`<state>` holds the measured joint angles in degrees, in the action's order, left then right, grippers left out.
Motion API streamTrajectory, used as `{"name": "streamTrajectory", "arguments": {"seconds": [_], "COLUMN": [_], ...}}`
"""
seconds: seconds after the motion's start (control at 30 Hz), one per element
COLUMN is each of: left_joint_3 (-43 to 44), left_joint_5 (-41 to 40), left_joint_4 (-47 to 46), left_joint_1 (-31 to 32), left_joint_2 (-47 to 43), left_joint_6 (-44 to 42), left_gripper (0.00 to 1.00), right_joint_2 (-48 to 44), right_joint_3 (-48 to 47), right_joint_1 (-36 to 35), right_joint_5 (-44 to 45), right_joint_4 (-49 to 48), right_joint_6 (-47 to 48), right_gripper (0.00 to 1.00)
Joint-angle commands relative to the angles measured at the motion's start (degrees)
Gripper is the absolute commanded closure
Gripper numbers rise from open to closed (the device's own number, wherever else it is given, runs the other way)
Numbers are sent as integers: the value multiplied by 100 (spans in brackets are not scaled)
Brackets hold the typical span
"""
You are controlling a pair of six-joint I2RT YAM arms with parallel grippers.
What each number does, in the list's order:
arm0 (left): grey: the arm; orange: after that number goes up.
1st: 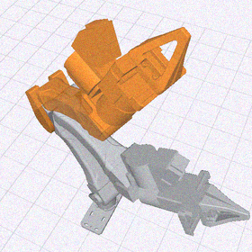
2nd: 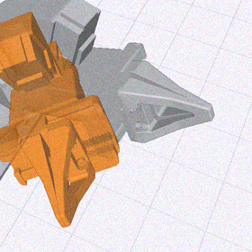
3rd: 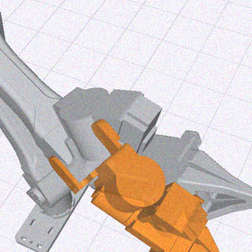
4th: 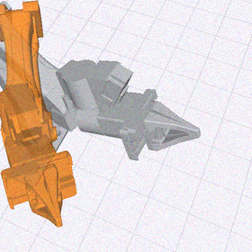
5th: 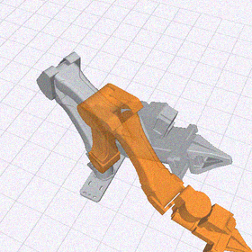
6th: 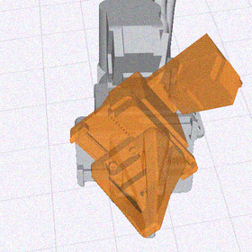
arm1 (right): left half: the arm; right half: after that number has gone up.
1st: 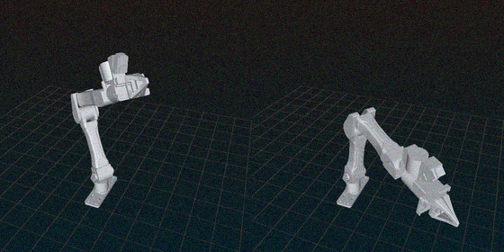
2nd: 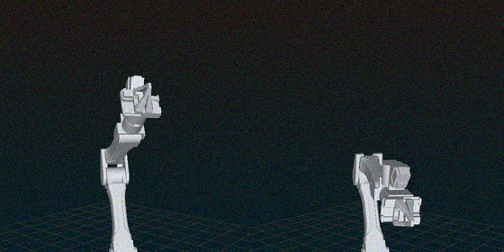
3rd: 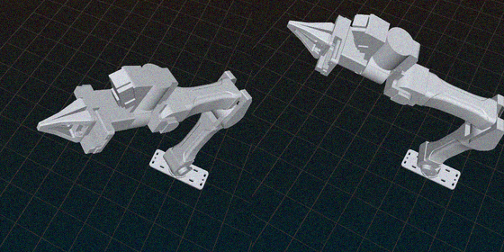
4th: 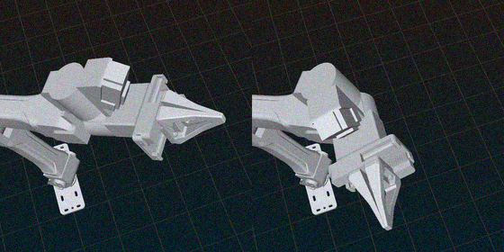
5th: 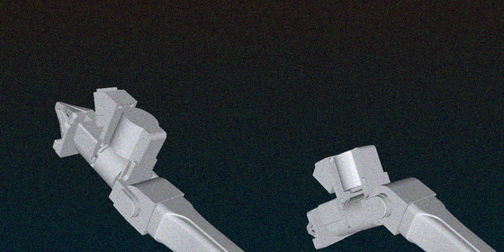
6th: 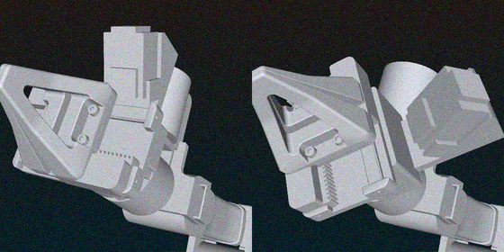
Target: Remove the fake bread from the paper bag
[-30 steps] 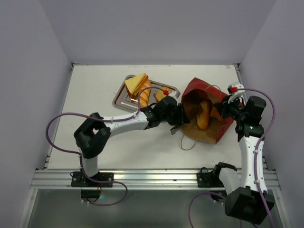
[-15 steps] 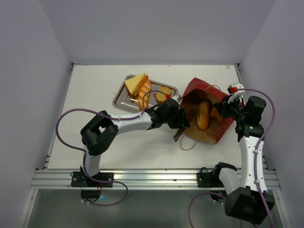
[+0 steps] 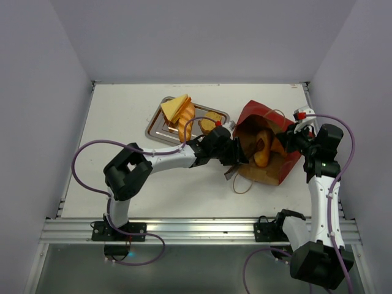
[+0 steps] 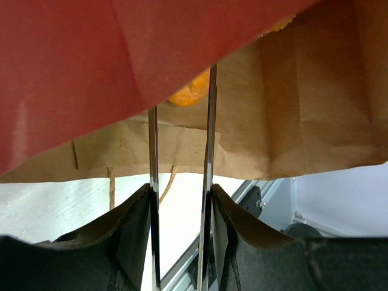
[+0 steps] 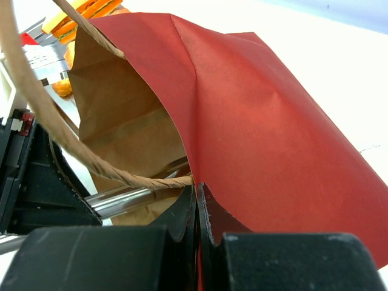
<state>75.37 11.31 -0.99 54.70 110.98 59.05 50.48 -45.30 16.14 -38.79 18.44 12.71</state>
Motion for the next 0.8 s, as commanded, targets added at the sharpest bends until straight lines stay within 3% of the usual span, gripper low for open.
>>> {"name": "streamTrajectory", "arguments": {"seconds": [0.0,0.5,0.77], "left_joint_3": [47,-137,249], "left_joint_5": [301,1109,1145], "left_joint_4": [-331,-665,-15], "left_joint_1": [-38,-231,-275], "left_joint_2": [-200,-164,46], "left_joint_6": [72,573,354], "left_gripper": [55,55,54], "right_joint_2": [-117,-144,-161], "right_joint_3": [12,4,3], "right_joint_1": [12,3,12], "right_joint_5": [-226,-244,-252], "right_joint_4": [-130,-130,-138], "right_joint_6": [30,21,12], "right_gripper": [98,98,98]}}
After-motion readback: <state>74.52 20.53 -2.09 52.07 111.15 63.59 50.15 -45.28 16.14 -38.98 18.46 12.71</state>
